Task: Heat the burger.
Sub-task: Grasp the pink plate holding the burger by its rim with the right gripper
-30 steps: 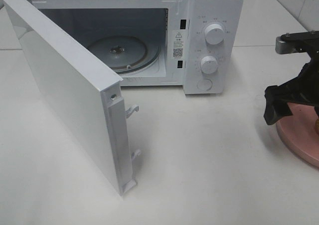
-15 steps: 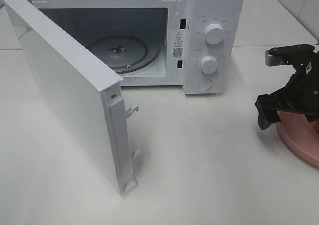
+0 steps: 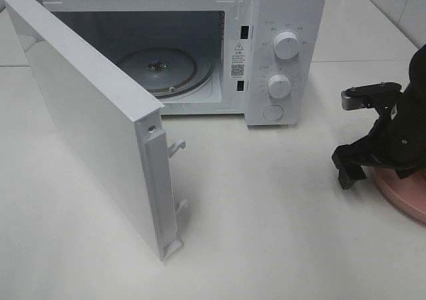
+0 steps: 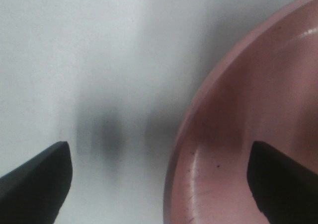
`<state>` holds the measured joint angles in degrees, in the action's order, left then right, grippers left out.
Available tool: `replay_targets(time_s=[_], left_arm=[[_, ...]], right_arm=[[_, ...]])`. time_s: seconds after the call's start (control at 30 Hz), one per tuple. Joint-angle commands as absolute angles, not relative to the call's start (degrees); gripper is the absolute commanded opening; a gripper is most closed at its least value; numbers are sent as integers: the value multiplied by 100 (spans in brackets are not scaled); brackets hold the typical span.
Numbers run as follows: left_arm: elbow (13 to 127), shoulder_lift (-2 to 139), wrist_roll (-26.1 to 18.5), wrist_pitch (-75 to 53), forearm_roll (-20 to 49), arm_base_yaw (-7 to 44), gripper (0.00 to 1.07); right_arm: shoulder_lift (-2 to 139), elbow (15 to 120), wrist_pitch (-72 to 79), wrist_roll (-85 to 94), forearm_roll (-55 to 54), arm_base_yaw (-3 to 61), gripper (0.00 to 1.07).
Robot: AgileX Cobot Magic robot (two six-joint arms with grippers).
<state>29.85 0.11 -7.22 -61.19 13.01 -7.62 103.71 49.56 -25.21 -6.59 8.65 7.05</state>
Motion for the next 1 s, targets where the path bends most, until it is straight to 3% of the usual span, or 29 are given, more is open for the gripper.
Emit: replay_targets(time_s=[0.03, 0.47, 0.53, 0.57, 0.63, 0.67, 0.73, 0.77, 0.83, 0.87, 0.93, 1.0], left_arm=[[2979, 11, -716, -6142, 1324, -728, 100], [2979, 11, -710, -6142, 1324, -728, 100], [2979, 11, -710, -6142, 1324, -728, 100], [2979, 11, -710, -6142, 1324, -728, 100], [2979, 11, -710, -6142, 1324, -728, 100], [2979, 11, -710, -6142, 1324, -728, 100], [2979, 11, -710, -6142, 1324, -728, 100], [2979, 11, -710, -6142, 1324, -728, 100], [2979, 11, -710, -6142, 1324, -728, 100], [2979, 11, -710, -6142, 1324, -728, 100], [2979, 11, -710, -6142, 1324, -728, 100], [2979, 11, -710, -6142, 1324, -728, 100]], right_arm=[[10399, 4962, -2441, -728, 928, 676, 90], [10674, 4962, -2412, -722, 1037, 676, 81], [10674, 4962, -2435, -728, 1060, 676, 71], [10674, 4962, -2435, -728, 1060, 676, 71], [10674, 4962, -2487, -796, 1071, 676, 56], [10674, 4962, -2487, -796, 1071, 676, 56], [10674, 4962, -2498, -945, 1169, 676, 37], [10674, 4962, -2498, -945, 1169, 676, 37], [10674, 4962, -2538, -1077, 1329, 676, 12], [10674, 4962, -2538, -1077, 1329, 676, 12], [10674, 4956, -2561, -1066, 1329, 676, 0], [10674, 4956, -2567, -1066, 1324, 676, 0]])
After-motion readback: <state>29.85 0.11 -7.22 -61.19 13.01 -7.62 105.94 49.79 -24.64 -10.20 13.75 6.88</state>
